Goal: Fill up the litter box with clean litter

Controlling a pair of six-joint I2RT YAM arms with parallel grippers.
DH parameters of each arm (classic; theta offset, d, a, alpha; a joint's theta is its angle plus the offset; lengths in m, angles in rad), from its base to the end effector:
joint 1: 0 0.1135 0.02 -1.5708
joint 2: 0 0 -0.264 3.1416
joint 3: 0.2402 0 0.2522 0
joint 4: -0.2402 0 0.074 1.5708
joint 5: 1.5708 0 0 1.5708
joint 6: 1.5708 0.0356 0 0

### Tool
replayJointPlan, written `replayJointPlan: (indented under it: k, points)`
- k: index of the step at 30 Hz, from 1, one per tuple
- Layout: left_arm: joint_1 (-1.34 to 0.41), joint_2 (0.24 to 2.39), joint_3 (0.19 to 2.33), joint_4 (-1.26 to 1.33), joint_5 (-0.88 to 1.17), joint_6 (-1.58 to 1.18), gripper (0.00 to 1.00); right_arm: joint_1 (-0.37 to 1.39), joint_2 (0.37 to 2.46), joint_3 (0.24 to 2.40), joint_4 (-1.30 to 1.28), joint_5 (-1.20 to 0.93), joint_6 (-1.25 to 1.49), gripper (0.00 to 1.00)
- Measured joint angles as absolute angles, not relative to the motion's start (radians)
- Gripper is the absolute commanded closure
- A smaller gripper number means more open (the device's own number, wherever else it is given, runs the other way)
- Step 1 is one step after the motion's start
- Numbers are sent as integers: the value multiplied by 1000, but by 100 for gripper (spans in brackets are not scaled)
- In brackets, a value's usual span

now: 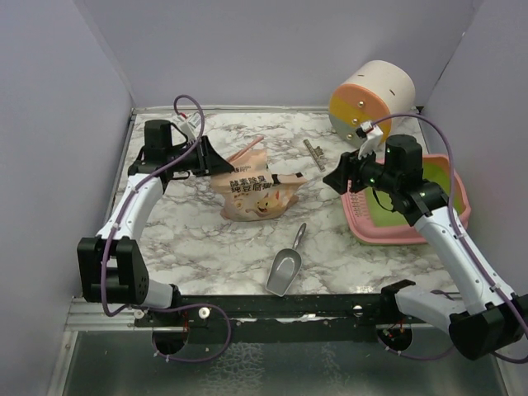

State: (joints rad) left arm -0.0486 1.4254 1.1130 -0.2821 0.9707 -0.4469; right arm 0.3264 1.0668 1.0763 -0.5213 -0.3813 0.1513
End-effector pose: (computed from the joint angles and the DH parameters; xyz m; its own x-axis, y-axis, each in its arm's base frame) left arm 0.3095 -0.0445 0.3038 -0.8115 -0.2049 -0.5473 0.3988 0.4905 -0.7749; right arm 0.2138 0.0864 0.3546 -0.5498 -0.0384 -0.8344 -0.5281 0.7900 0.3116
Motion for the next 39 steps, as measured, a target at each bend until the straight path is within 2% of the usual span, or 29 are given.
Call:
replayJointPlan:
  k: [6, 10, 21, 32, 39]
  points:
    - [-98, 1285, 1067, -184, 881, -383, 83, 326, 1117, 1077, -521, -434, 152, 50]
    - [-173, 1126, 954, -68, 758, -313, 100, 326, 1195, 1078, -522, -485, 153, 49]
    - [-258, 901, 680, 190, 511, -116, 100, 326, 1340, 1093, -506, -580, 171, 48]
    - [-270, 739, 453, 494, 477, -57, 100, 328, 1604, 1361, -507, -607, 141, 42]
    - [-271, 706, 396, 583, 462, -26, 100, 328, 1670, 1347, -469, -673, 66, 42]
